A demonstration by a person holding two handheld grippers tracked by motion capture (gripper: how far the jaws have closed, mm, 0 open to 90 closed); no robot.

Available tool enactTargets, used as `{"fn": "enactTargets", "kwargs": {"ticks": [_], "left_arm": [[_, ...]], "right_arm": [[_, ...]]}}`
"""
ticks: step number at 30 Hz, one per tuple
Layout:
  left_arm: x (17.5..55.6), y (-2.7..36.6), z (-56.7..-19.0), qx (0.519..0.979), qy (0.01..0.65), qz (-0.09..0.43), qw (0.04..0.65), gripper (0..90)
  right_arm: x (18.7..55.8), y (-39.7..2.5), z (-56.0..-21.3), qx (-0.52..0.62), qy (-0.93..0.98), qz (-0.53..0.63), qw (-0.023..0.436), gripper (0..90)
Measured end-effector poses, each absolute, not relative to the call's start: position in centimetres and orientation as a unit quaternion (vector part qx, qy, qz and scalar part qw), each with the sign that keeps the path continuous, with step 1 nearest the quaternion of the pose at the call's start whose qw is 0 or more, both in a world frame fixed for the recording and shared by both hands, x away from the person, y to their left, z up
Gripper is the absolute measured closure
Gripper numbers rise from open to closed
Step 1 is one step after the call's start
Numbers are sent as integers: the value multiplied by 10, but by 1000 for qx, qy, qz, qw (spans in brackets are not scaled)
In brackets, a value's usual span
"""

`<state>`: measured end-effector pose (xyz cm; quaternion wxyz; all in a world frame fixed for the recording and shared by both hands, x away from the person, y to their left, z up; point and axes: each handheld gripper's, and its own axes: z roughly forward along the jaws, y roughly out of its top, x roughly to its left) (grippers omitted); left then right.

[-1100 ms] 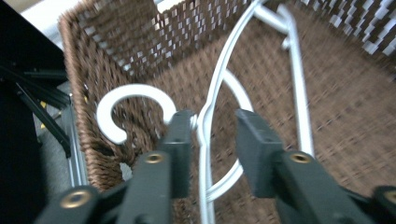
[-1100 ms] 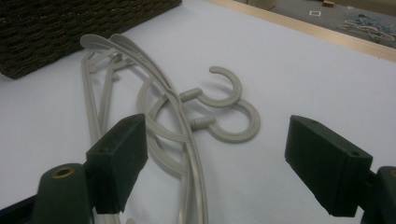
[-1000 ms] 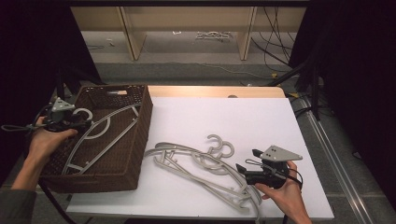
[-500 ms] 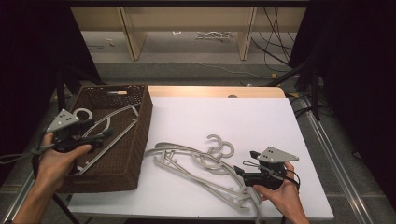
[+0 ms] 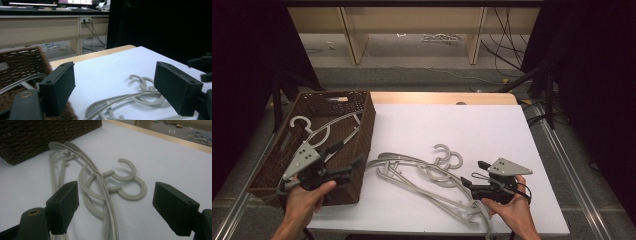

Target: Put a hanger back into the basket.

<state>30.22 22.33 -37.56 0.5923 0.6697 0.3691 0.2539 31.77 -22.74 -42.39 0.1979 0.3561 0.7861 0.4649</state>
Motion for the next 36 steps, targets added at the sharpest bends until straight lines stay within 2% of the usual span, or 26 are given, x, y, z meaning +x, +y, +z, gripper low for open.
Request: {"fn": "enactTargets", "kwargs": {"ticks": [5,12,17,25,28,36], "left_arm": [[290,203,-389,686,335,250,595,162],[281,186,-417,699,322,229,596,164],[279,178,-431,716,308,233,582,164],[283,174,-434,724,295,243,574,164],[283,172,-435,727,288,239,576,164],[280,172,-435,733,279,239,573,164]], "right_arm": [[317,-226,-423,348,775,487,202,216],[315,-224,-424,345,764,506,204,205],[315,-223,-426,344,768,501,201,204],[315,-223,-429,340,782,489,185,204],[318,-223,-433,346,791,470,182,169],[332,-214,-437,335,820,433,168,198]]}}
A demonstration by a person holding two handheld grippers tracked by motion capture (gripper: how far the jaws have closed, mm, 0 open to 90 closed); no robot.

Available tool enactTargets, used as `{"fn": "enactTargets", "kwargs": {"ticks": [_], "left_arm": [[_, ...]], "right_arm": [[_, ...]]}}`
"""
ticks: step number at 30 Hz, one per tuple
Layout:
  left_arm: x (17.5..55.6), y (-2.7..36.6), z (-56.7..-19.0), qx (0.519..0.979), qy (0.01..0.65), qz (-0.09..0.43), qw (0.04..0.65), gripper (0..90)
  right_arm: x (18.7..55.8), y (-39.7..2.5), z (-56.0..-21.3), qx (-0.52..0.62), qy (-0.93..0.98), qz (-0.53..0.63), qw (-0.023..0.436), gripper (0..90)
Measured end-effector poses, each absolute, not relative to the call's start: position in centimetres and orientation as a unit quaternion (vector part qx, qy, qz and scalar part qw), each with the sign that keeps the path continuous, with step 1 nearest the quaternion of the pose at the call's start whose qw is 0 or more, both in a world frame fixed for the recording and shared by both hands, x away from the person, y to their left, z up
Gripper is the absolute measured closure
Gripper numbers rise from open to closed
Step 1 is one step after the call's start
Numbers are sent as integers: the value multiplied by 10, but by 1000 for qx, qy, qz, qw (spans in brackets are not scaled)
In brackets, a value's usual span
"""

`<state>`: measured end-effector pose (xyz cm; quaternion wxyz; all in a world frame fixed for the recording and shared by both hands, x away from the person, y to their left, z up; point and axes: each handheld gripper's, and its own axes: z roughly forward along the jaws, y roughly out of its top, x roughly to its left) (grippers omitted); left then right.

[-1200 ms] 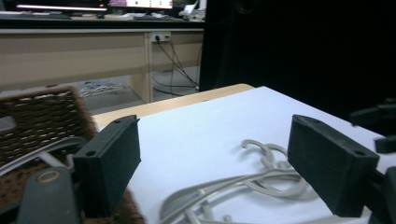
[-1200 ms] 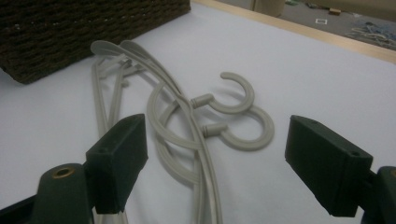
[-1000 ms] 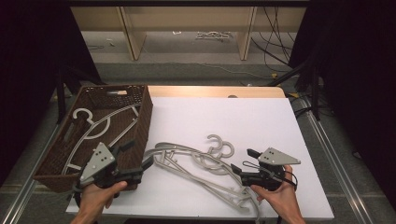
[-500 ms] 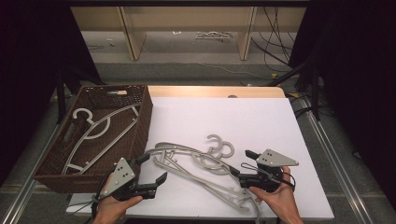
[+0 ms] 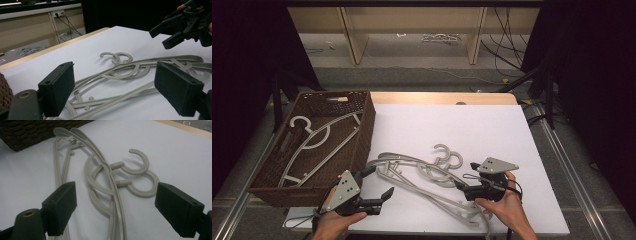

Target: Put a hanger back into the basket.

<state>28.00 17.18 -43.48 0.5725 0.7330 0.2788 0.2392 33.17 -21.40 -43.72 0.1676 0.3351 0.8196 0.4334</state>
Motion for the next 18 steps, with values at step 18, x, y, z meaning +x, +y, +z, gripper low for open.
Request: {"fn": "enactTargets", "kwargs": {"ticks": [18], "left_arm": [[282,173,-434,732,281,237,574,166]], "right_arm": [[375,-179,-467,314,899,293,87,484]]}}
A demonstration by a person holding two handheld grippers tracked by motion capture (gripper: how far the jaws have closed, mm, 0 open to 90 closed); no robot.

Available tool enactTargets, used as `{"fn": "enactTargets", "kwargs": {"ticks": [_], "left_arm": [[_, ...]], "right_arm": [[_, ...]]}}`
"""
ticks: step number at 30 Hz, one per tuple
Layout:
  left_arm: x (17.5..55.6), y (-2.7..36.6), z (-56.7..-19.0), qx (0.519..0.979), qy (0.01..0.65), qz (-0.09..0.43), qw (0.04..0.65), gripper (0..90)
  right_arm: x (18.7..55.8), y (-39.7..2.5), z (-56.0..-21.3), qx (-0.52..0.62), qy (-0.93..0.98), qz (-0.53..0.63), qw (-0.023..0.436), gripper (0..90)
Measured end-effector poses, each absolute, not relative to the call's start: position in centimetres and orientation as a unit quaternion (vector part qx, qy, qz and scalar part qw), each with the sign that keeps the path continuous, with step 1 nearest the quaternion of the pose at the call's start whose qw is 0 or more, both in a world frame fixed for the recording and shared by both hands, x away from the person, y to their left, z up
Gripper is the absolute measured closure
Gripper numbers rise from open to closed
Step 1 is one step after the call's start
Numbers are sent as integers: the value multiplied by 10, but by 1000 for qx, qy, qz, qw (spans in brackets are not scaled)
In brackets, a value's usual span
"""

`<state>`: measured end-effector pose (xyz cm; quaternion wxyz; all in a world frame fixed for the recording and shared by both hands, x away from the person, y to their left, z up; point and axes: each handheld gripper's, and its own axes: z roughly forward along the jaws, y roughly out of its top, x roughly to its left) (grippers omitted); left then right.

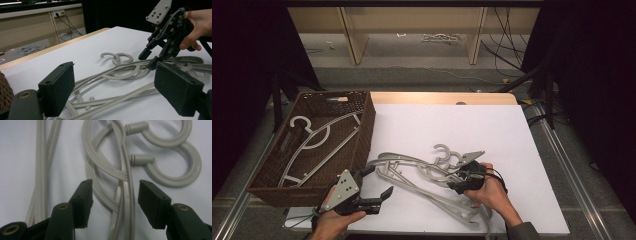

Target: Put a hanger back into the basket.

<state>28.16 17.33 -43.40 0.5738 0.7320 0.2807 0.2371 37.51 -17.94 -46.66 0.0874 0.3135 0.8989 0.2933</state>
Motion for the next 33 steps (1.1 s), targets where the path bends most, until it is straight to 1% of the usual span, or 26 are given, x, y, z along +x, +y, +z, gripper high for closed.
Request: {"fn": "enactTargets", "kwargs": {"ticks": [2,3,4,5,6,7,8,9,10,13,14,18,22,24,33], "left_arm": [[281,173,-434,732,280,237,573,166],[281,173,-434,732,279,237,574,166],[281,173,-434,733,278,237,574,167],[281,173,-434,733,278,237,574,167],[281,173,-434,734,278,238,573,167],[281,174,-434,734,278,238,573,167],[281,174,-434,734,277,239,572,169],[281,174,-434,733,278,238,573,170],[281,174,-434,733,278,238,573,170],[282,173,-434,732,278,238,575,172],[281,173,-434,733,276,238,575,174],[281,173,-434,733,274,240,574,175],[281,173,-435,734,276,239,572,177],[282,173,-435,734,276,239,573,178],[281,174,-433,732,276,237,576,180]], "right_arm": [[380,-180,-468,317,900,288,79,520],[381,-180,-469,323,898,290,77,519],[383,-180,-469,335,894,292,59,554],[385,-181,-470,335,891,300,59,584],[386,-181,-468,343,891,294,52,589],[389,-182,-470,336,892,298,55,598],[392,-183,-470,338,890,302,39,631],[393,-184,-470,343,889,303,34,637],[393,-184,-471,347,885,307,33,663],[396,-186,-471,353,885,301,24,685],[397,-187,-471,360,883,299,27,706],[398,-186,-472,358,886,292,29,724],[398,-181,-470,347,894,281,31,794],[398,-180,-468,343,898,274,30,801],[392,-177,-451,322,906,267,68,815]]}}
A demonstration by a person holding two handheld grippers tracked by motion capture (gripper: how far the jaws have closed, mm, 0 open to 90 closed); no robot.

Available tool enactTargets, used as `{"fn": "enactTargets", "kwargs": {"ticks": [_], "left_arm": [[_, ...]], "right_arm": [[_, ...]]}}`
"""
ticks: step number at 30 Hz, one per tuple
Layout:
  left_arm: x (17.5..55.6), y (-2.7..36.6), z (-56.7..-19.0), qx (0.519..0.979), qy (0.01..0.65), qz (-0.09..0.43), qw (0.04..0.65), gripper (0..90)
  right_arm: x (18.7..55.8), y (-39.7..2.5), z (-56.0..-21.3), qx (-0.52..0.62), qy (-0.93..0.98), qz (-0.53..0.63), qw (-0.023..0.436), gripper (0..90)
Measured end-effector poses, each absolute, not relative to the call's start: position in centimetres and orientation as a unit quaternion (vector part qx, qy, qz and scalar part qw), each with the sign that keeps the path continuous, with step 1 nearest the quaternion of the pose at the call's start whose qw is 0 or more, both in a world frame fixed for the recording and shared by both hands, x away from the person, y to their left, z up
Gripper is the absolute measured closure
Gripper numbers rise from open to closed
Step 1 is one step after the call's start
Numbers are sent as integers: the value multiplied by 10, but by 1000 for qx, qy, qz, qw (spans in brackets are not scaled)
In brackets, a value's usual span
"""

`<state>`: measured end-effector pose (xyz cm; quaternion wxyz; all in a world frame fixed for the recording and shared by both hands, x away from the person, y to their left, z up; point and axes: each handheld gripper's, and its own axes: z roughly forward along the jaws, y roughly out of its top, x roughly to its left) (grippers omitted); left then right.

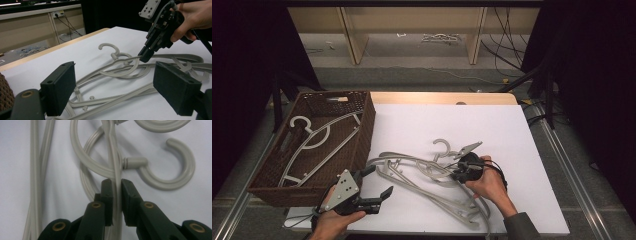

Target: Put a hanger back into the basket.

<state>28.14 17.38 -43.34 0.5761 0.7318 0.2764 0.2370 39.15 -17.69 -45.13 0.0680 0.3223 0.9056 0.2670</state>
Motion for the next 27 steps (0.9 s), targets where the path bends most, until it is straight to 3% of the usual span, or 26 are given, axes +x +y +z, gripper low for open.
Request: {"fn": "enactTargets", "kwargs": {"ticks": [19,27], "left_arm": [[282,171,-432,734,271,242,574,190],[293,145,-423,735,262,264,566,214]], "right_arm": [[370,-187,-414,273,912,278,130,823],[359,-191,-395,246,910,300,147,826]]}}
